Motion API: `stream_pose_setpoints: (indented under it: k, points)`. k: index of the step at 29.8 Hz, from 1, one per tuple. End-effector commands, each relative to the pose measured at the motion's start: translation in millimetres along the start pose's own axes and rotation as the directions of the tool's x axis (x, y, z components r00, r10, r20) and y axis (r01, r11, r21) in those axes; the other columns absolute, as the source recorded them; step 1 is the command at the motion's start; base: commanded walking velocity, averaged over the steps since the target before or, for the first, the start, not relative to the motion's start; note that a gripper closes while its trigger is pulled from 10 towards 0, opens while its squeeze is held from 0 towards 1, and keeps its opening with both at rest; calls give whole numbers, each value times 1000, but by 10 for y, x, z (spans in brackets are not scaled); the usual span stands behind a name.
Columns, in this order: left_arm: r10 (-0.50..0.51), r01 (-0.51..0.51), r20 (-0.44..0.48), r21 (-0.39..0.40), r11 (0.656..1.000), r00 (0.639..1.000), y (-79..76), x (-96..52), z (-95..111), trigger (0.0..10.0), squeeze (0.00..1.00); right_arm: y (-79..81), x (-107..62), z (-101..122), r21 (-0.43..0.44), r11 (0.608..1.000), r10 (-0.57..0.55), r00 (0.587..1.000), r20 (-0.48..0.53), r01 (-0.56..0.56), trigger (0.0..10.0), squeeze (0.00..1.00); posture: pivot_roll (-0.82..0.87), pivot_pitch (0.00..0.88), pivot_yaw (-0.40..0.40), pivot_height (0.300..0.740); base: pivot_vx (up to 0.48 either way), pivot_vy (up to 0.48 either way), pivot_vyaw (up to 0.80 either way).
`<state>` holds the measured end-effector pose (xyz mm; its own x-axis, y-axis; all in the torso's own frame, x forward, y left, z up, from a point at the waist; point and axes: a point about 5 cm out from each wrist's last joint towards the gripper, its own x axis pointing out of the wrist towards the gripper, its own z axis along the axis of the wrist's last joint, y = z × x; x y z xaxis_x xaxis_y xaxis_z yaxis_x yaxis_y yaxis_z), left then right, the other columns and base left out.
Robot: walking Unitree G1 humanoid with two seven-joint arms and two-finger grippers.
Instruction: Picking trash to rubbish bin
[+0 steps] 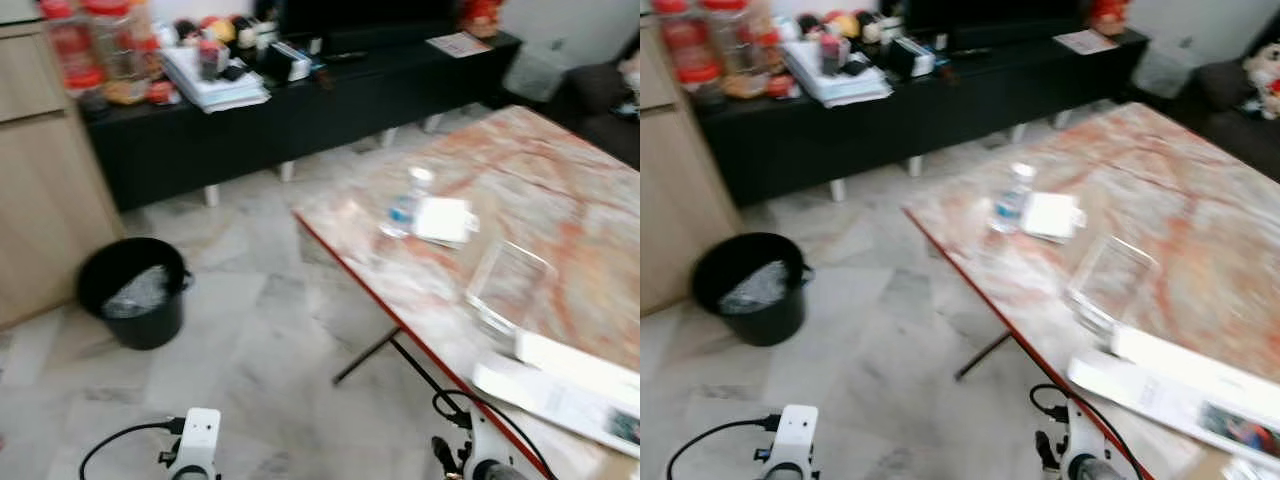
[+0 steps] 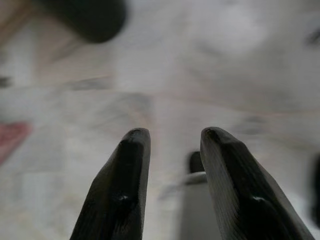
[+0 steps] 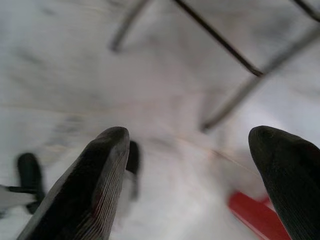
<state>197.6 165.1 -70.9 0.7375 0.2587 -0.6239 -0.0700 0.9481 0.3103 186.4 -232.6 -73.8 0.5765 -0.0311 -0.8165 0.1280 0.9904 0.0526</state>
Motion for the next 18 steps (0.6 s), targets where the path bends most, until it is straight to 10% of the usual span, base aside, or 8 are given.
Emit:
stream_pose_setpoints:
  k: [1,18]
  points:
    - [-3,3,-35,11,1000,999,8,-30,-102,10000,0,-16,-7,-31,15,1000,-4,1000,-10,4,10000,0,89,141,-174,740,0,0,-675]
    - [-4,4,-33,-1,1000,999,3,-31,-99,10000,0,-12,-7,-31,54,999,0,1000,-1,0,10000,0,87,142,-175,740,0,0,-472]
